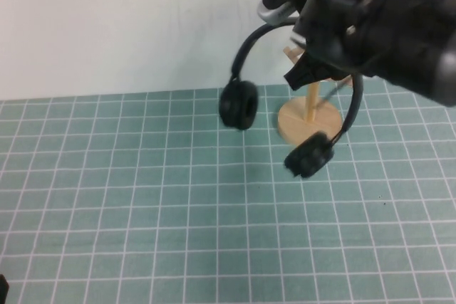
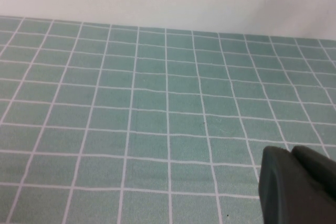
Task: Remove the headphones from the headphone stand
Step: Pick up the headphones from the headphone stand, then place the headphones on the table
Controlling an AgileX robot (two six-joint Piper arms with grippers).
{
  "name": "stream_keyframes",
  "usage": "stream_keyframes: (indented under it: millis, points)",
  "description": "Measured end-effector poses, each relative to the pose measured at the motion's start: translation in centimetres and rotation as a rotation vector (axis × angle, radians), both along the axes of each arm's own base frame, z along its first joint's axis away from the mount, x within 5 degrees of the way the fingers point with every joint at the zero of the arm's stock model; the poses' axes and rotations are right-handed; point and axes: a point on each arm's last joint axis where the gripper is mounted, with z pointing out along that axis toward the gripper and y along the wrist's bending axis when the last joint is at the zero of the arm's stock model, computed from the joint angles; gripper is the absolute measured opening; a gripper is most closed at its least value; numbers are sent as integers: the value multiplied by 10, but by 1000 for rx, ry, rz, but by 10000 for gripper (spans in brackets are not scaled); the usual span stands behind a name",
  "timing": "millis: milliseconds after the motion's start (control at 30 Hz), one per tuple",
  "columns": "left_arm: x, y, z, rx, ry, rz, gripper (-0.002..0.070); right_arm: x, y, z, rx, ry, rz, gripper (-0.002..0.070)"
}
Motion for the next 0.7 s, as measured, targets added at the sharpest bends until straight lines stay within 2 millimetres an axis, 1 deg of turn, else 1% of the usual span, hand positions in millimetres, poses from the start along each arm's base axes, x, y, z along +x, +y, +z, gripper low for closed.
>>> stream_keyframes:
  millis: [100, 167, 233, 300, 367, 433, 500, 600, 700]
  points:
    - [0, 0, 0, 0, 0, 0, -4, -29, 3, 21, 55, 61, 49, 102]
    - [0, 0, 0, 0, 0, 0, -4, -47, 3, 31, 113, 125, 92, 102]
    - [0, 0, 0, 0, 0, 0, -4, -57, 5, 32, 167, 204, 129, 102]
    - [0, 0, 0, 0, 0, 0, -4, -62, 8, 27, 200, 268, 150, 102]
    - [0, 0, 0, 0, 0, 0, -4, -64, 13, 14, 200, 323, 157, 102]
    - [0, 0, 0, 0, 0, 0, -4, -62, 18, -6, 189, 371, 167, 102]
    - [0, 0, 0, 0, 0, 0, -4, -58, 25, -31, 181, 412, 179, 102]
    - [0, 0, 0, 0, 0, 0, -4, -47, 37, -68, 193, 476, 211, 102]
    - [0, 0, 0, 0, 0, 0, -4, -29, 43, -100, 228, 516, 212, 102]
